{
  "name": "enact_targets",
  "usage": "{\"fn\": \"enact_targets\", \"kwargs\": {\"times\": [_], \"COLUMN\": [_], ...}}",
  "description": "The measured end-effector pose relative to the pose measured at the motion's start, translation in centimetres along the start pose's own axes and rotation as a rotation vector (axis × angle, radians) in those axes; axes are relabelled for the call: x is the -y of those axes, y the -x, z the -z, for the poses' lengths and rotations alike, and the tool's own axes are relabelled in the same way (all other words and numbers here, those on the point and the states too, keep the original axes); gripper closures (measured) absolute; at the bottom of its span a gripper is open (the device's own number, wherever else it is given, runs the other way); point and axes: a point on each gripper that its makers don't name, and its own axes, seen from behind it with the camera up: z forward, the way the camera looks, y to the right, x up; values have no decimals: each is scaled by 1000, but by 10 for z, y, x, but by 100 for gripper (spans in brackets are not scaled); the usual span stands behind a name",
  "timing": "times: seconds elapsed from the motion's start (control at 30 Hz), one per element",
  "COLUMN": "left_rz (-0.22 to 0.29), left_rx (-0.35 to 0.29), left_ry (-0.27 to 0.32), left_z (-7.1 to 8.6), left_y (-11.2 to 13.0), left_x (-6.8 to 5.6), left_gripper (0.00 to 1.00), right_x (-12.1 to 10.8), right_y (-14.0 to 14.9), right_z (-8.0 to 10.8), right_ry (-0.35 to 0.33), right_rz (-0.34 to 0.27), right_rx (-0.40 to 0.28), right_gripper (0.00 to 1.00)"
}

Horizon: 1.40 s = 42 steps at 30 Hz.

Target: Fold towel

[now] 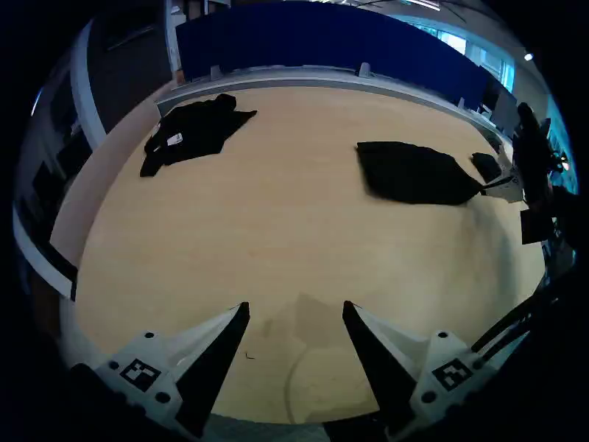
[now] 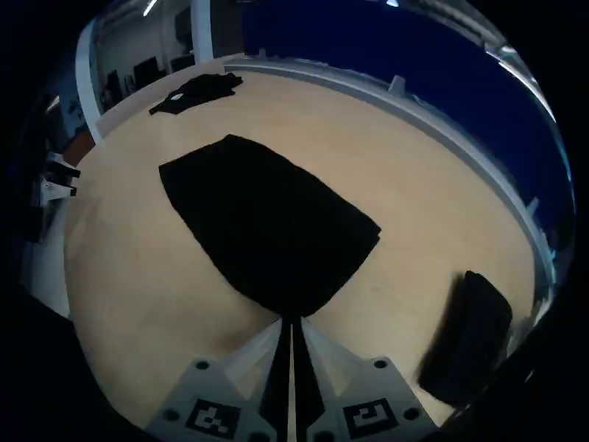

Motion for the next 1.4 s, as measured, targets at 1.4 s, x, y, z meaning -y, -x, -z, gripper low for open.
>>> {"fn": "enact_targets", "kwargs": {"times": [1.4], "left_rz": [116], "left_rx": [-125], "left_ry": [-41], "left_z": [37], "left_y": [-5], "left_x": [32], "left_gripper": [6], "right_x": [124], "right_y": [-183], "right_z": [-50], "right_ry": [-136], "right_rz": [343], "right_rx": [-105], "right_gripper": [97]}}
